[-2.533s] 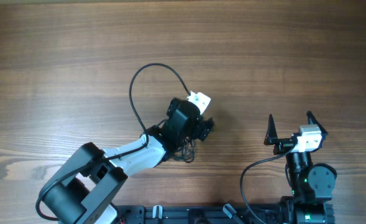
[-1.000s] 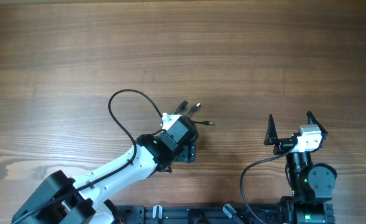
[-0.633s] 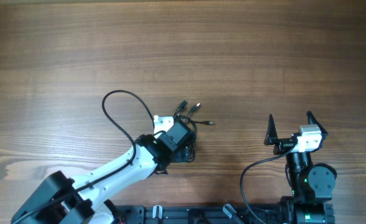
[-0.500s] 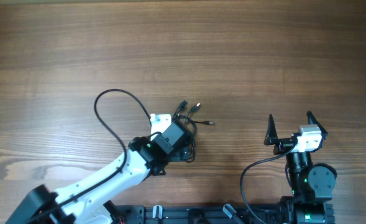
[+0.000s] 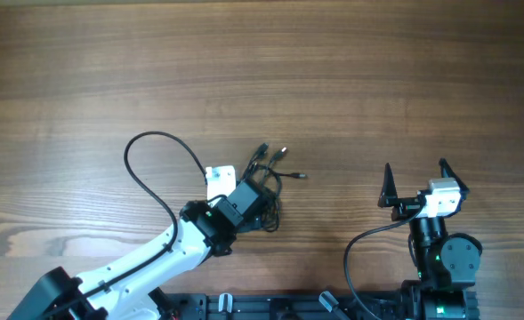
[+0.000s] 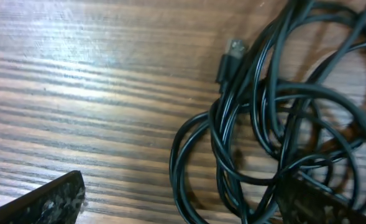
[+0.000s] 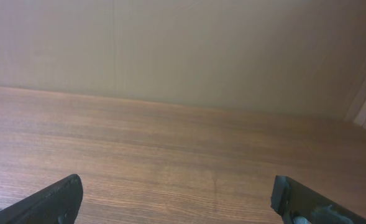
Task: Untangle cables
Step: 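Close the left gripper on the cable bundle's top strands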
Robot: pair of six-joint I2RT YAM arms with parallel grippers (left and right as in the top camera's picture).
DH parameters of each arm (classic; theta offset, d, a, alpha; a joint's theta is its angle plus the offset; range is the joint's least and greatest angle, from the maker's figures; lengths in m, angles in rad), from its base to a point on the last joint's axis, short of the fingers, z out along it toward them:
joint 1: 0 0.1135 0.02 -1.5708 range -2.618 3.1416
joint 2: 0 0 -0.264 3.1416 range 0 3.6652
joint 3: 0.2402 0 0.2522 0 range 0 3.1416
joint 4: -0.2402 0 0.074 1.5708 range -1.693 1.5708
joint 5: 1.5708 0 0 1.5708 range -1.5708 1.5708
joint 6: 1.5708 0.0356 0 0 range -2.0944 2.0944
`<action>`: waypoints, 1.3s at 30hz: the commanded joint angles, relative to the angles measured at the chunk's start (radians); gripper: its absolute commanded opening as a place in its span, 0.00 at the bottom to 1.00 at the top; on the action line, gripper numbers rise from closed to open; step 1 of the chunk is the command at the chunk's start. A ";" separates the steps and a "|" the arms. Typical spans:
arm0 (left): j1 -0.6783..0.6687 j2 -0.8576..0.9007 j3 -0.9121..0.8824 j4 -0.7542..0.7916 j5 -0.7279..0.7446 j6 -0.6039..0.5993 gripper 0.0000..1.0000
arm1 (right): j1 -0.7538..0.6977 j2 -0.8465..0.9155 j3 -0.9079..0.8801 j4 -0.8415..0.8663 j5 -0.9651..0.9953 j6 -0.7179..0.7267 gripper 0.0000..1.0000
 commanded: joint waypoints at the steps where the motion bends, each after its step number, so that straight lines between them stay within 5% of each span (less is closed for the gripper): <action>1: 0.000 0.039 -0.017 0.005 -0.024 -0.013 1.00 | 0.005 -0.005 -0.001 0.003 0.010 0.014 1.00; 19: -0.001 0.080 -0.017 -0.047 -0.001 -0.073 0.99 | 0.005 -0.005 -0.001 0.003 0.010 0.014 1.00; 32: -0.001 0.202 -0.017 0.125 0.002 -0.091 0.97 | 0.005 -0.005 -0.001 0.003 0.010 0.014 1.00; 39: -0.001 0.202 -0.018 0.215 0.003 -0.091 0.36 | 0.005 -0.005 -0.001 0.003 0.010 0.014 1.00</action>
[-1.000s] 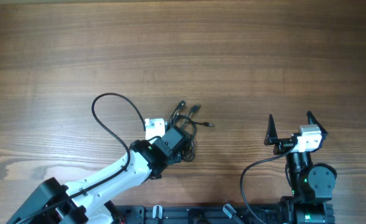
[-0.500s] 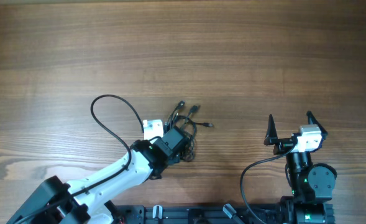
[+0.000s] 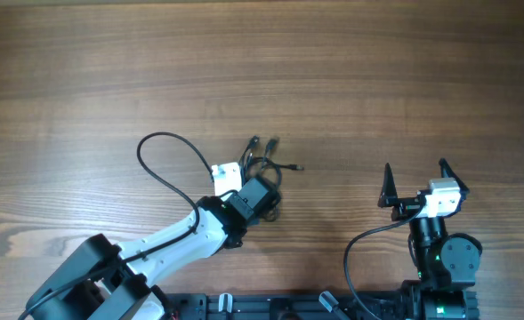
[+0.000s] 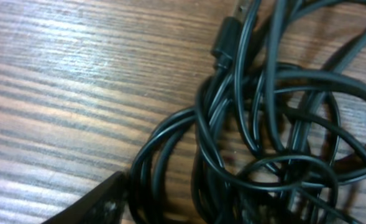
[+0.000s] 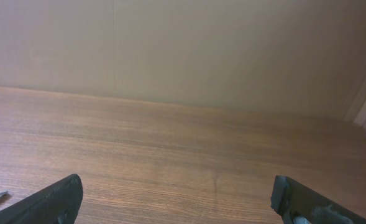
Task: Untangle cables
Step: 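Close the left gripper on the cable bundle's top strands, then lift the cable bundle with the left gripper toward the right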
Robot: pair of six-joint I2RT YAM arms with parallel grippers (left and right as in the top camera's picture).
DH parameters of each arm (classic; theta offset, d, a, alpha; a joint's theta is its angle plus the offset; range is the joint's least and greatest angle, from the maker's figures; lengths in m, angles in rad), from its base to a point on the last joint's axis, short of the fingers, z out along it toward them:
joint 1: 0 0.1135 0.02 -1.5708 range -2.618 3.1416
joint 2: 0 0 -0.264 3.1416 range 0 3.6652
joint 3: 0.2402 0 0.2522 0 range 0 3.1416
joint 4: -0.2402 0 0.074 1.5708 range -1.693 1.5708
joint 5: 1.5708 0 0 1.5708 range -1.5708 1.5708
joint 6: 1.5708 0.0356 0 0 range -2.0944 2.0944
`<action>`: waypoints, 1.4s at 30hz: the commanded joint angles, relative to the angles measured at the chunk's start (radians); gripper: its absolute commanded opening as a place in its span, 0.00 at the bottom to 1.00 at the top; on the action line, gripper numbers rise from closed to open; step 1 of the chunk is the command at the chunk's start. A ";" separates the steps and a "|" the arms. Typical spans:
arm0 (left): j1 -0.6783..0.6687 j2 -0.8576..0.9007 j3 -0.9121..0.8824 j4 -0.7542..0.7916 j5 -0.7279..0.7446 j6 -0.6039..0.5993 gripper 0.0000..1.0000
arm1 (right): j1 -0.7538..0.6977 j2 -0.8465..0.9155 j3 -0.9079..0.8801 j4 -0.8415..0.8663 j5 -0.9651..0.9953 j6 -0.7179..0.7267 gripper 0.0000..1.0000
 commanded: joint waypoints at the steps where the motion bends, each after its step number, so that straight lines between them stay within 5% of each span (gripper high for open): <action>1: -0.001 0.029 -0.024 0.068 0.017 -0.005 0.28 | 0.005 -0.005 -0.001 0.003 0.010 0.014 1.00; 6: -0.001 0.029 -0.024 0.139 -0.008 -0.004 0.04 | 0.005 -0.005 -0.001 0.003 0.010 0.014 1.00; 11: -0.001 0.023 -0.024 0.139 -0.184 0.053 0.04 | 0.005 -0.005 -0.001 0.003 0.010 0.014 1.00; 18: -0.001 -0.173 -0.023 0.254 -0.320 0.566 0.04 | 0.005 -0.005 -0.001 0.003 0.010 0.014 1.00; 23: -0.001 -0.365 -0.023 0.470 -0.313 1.091 0.04 | 0.005 -0.005 -0.001 0.003 0.010 0.014 1.00; 27: -0.001 -0.463 -0.023 0.498 -0.118 1.295 0.04 | 0.005 -0.005 -0.001 0.003 0.010 0.014 1.00; 34: -0.001 -0.547 -0.023 0.499 0.508 1.522 0.04 | 0.005 -0.005 -0.001 0.003 0.010 0.014 1.00; 42: -0.001 -0.555 -0.023 0.506 0.647 1.627 0.04 | 0.005 -0.005 -0.001 0.003 0.010 -0.100 1.00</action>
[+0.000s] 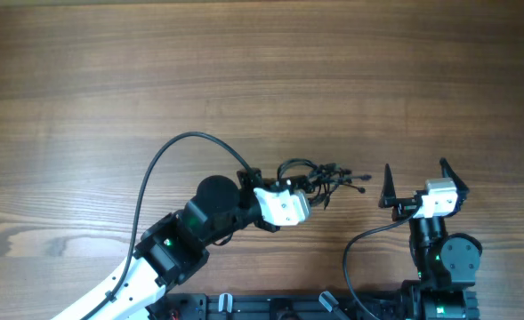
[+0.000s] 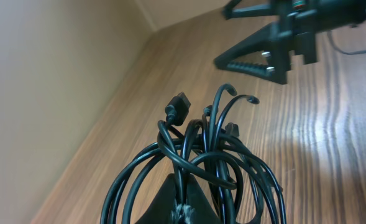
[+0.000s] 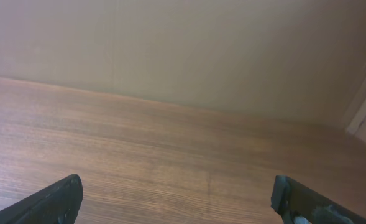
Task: Untangle cables
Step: 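Lift the cable bundle with the left gripper toward the right, then reach the right gripper to the hanging cables below the left gripper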
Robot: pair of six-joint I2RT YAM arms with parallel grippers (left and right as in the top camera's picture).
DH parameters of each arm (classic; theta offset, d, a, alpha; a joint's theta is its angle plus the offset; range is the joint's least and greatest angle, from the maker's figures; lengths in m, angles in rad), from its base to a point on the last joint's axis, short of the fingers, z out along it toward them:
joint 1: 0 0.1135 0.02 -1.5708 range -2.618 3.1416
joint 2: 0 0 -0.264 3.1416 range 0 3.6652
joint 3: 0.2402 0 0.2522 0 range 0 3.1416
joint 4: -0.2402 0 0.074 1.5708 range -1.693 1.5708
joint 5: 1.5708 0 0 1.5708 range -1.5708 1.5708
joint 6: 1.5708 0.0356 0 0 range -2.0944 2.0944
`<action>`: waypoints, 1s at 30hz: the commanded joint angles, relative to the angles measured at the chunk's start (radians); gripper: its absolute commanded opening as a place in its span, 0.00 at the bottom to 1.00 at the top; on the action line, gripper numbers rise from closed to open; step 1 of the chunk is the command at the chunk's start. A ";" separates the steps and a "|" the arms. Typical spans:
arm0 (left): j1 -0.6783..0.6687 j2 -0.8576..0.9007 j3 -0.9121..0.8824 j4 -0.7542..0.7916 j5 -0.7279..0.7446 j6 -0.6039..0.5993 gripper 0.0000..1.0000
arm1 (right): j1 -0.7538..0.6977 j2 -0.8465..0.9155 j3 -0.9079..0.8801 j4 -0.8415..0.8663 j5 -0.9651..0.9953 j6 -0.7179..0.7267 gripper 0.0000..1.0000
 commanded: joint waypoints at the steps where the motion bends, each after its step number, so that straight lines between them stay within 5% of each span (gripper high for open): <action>1: -0.002 -0.019 0.007 0.013 0.075 0.102 0.04 | 0.005 -0.005 -0.001 0.004 0.010 -0.034 1.00; 4: -0.002 -0.019 0.007 0.014 0.074 0.116 0.04 | 0.005 -0.005 -0.001 0.029 -0.056 0.047 1.00; 10: -0.002 -0.018 0.007 0.013 0.046 0.116 0.04 | 0.005 -0.005 0.012 0.062 -0.187 0.762 1.00; 18: -0.002 -0.018 0.007 0.022 0.049 0.164 0.04 | 0.005 0.041 0.257 -0.071 -0.353 0.837 1.00; 25: -0.002 -0.018 0.007 0.138 0.097 0.228 0.04 | 0.005 0.350 0.554 -0.108 -0.655 0.909 1.00; 30: -0.002 -0.018 0.007 0.185 0.105 0.234 0.04 | 0.005 0.499 0.596 0.068 -0.839 1.255 1.00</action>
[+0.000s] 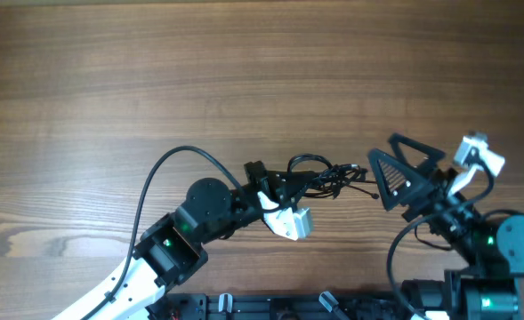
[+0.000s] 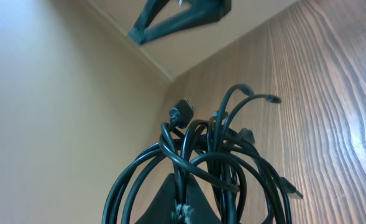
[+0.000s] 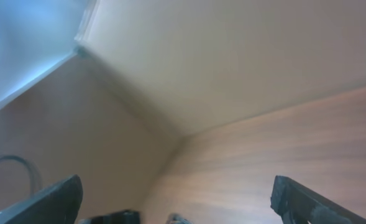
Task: Untangle cables
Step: 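Reach the right gripper to the hanging cables below the left gripper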
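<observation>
A tangled bundle of thin black cables (image 1: 319, 180) hangs lifted above the wooden table (image 1: 262, 80), several plug ends sticking out toward the right. My left gripper (image 1: 275, 188) is shut on the bundle; in the left wrist view its fingers pinch the loops of the cables (image 2: 198, 168) at the bottom edge (image 2: 186, 208). My right gripper (image 1: 404, 173) is open and tilted, its wide jaws facing the plug ends just right of the bundle, nothing between them. In the right wrist view its fingertips (image 3: 55, 199) frame a blurred wall and table, with dark cable ends low at the left.
The left arm's own black supply cable (image 1: 168, 173) arcs over the table left of the bundle. The arm bases and a black rail (image 1: 270, 307) run along the near edge. Bare wood lies across the far half of the table.
My right gripper has moved from upright at its base to a tilted pose leaning left toward the bundle's plug ends. The left gripper has rolled a little, still holding the bundle lifted.
At first my left gripper was open over the cable pile on the table. It then sat lower into the pile. Afterwards it was shut on the bundle and held it raised to the right. The right gripper stayed parked and open until now, when it faces the bundle.
</observation>
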Robot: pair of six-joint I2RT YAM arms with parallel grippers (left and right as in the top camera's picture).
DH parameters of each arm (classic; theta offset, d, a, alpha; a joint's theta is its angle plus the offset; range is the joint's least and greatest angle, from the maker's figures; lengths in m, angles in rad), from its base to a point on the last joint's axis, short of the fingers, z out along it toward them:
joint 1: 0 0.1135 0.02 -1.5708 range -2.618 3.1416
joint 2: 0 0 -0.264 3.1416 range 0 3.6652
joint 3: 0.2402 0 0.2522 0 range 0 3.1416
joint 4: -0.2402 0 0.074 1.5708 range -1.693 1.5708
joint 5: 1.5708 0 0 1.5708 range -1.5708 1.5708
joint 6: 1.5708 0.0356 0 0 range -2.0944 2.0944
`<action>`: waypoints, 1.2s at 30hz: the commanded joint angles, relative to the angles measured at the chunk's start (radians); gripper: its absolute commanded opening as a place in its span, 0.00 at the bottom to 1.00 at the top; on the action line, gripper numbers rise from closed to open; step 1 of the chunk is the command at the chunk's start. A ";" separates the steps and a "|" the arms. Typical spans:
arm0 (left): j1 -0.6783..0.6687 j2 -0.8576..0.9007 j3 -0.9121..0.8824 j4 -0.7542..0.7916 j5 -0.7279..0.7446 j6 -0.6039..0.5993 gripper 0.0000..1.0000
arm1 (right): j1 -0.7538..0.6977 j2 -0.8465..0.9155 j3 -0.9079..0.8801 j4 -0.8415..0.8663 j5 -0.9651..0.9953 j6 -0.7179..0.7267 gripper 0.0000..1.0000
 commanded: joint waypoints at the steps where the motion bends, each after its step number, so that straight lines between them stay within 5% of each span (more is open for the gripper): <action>1: -0.002 -0.014 0.007 0.019 0.024 0.031 0.04 | 0.004 0.076 0.023 0.166 -0.252 0.238 0.87; 2: -0.002 -0.014 0.007 0.019 0.023 0.033 0.04 | 0.004 0.093 0.023 0.261 -0.300 0.237 0.72; 4: -0.002 -0.014 0.007 0.025 0.019 0.034 0.04 | 0.004 0.116 0.023 0.398 -0.365 0.331 0.65; 15: -0.002 -0.013 0.007 0.200 -0.018 0.034 0.03 | 0.004 0.123 0.022 0.402 -0.446 0.500 0.53; 22: -0.005 0.015 0.007 0.204 -0.006 0.034 0.04 | 0.004 0.126 0.021 0.215 -0.393 0.420 0.69; 33: -0.005 0.061 0.007 0.333 0.090 0.027 0.04 | 0.004 0.129 0.020 0.141 -0.375 0.375 0.68; 36: -0.005 0.063 0.007 0.329 0.228 0.025 0.04 | 0.004 0.129 0.020 0.140 -0.367 0.368 0.69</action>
